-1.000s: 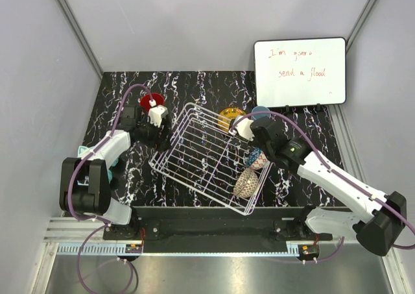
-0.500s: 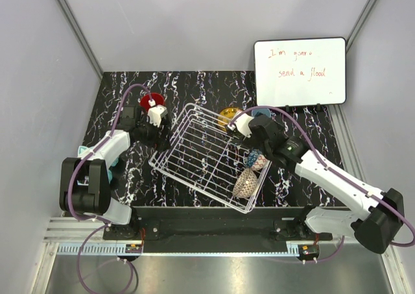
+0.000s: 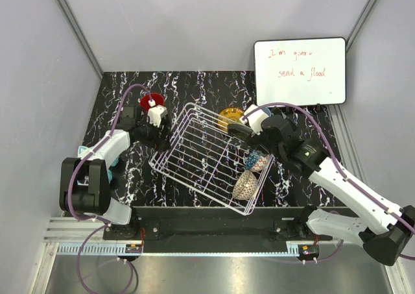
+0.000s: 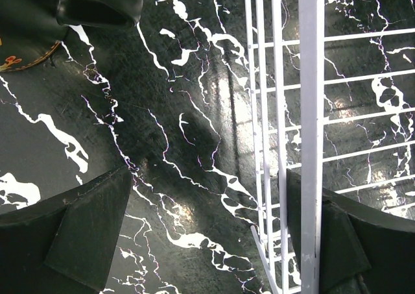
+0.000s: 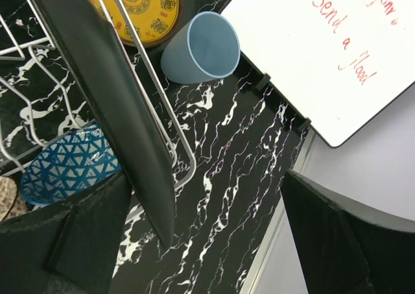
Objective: Load the mixed dishes into the dish rack
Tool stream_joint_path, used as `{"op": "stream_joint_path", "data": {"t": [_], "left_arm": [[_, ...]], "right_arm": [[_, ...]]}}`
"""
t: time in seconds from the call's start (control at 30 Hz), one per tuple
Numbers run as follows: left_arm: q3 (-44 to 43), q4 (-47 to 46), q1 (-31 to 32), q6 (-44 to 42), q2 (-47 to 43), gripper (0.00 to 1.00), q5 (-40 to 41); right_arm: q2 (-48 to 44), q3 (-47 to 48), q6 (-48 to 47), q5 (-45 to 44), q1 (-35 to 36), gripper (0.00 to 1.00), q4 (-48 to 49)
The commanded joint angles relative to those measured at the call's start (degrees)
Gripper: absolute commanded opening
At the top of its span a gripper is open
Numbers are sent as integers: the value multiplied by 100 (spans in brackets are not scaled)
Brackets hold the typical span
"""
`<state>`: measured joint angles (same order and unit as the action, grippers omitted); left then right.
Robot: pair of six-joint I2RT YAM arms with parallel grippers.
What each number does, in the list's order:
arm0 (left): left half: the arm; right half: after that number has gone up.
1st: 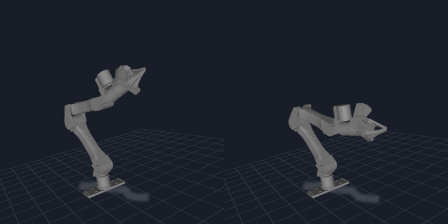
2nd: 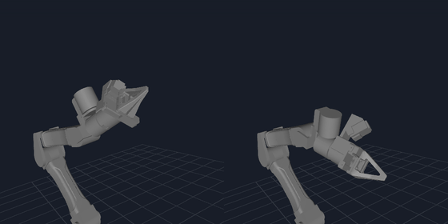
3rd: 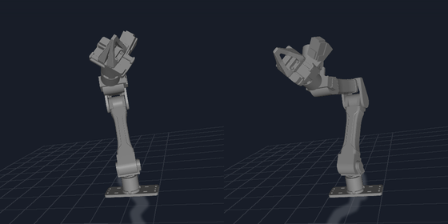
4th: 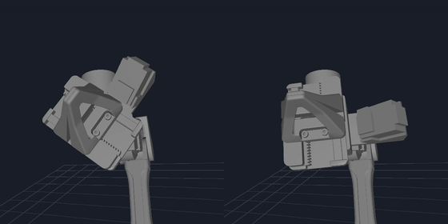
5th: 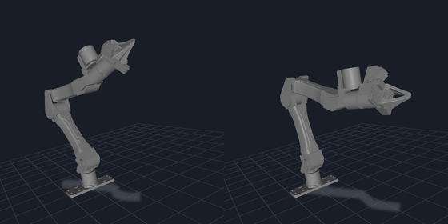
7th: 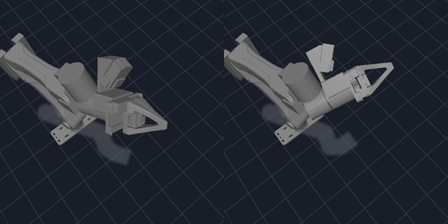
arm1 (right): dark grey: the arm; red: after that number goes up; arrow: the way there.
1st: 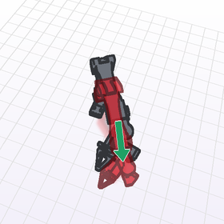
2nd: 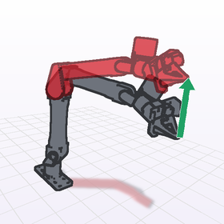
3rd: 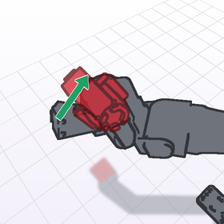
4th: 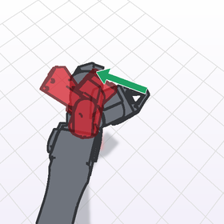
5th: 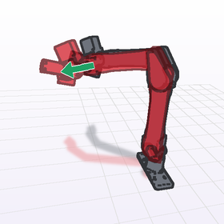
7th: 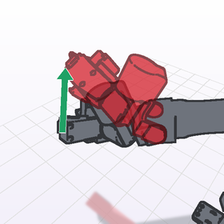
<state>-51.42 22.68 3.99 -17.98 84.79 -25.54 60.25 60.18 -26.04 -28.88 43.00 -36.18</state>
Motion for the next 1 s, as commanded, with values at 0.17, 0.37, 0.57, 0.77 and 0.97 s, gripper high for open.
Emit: {"op": "stream_joint_path", "data": {"t": [0.17, 0.37, 0.57, 0.77, 0.97], "left_arm": [[-386, 26, -74, -31, 11, 98, -48], [-562, 61, -74, 101, 134, 98, -135], [-896, 61, -74, 312, 362, 98, -302], [-1300, 44, -82, 515, 670, 98, -417], [-1152, 35, -82, 348, 626, 99, -346]], "right_arm": [[-874, 591, 1197, 409, -29, 100, -301], [-1024, 784, 1962, 612, -29, 100, -337], [-560, 758, 3331, 139, -38, 100, -661], [784, 1179, 5204, -670, -55, 100, -2076], [1164, 987, 6005, -224, -600, 100, -2270]]}}
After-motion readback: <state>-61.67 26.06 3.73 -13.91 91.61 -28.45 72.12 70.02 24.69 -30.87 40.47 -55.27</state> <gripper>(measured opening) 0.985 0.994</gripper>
